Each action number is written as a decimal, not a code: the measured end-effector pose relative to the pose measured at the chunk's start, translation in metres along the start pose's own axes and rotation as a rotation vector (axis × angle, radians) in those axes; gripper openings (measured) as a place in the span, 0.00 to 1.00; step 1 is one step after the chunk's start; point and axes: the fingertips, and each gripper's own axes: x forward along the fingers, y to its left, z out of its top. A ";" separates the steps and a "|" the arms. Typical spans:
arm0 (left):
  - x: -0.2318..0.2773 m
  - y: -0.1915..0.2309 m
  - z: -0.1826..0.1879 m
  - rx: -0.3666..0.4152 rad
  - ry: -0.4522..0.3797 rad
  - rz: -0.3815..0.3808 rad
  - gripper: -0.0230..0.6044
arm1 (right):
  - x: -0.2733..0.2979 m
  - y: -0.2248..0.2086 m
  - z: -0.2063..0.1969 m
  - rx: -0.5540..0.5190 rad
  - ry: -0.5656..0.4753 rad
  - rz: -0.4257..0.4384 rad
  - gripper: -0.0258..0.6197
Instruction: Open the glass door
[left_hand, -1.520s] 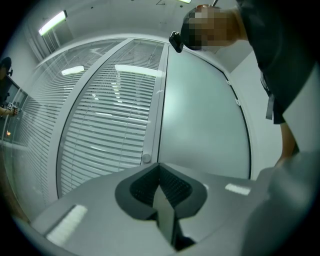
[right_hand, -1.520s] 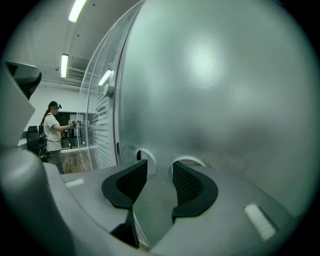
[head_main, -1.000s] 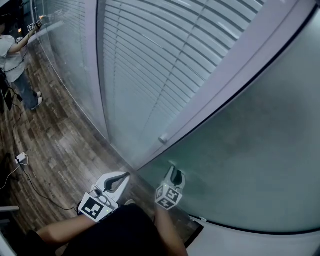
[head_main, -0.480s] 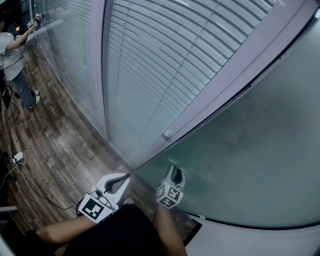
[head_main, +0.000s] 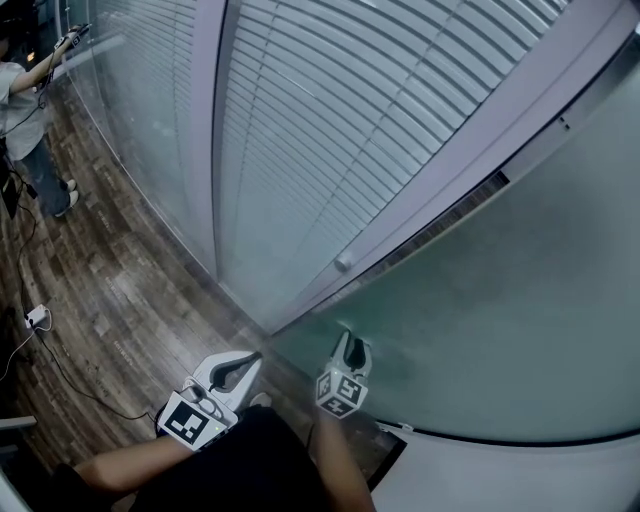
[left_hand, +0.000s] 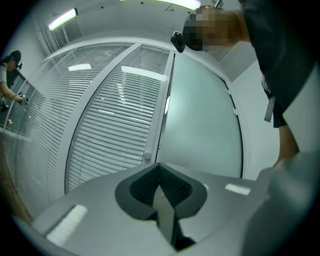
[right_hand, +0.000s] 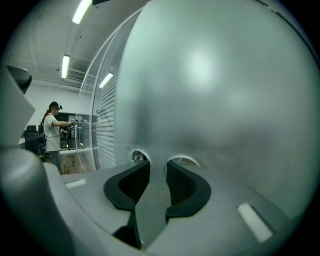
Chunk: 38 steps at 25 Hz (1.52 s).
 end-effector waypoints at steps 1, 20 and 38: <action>-0.003 -0.002 0.001 -0.004 0.003 -0.004 0.04 | -0.004 0.001 0.000 0.000 0.002 0.000 0.20; -0.066 -0.036 0.044 -0.082 -0.017 -0.126 0.04 | -0.092 0.034 0.024 -0.032 -0.024 0.043 0.20; -0.118 -0.073 0.048 -0.106 -0.061 -0.176 0.04 | -0.192 0.061 -0.005 -0.075 -0.022 0.150 0.21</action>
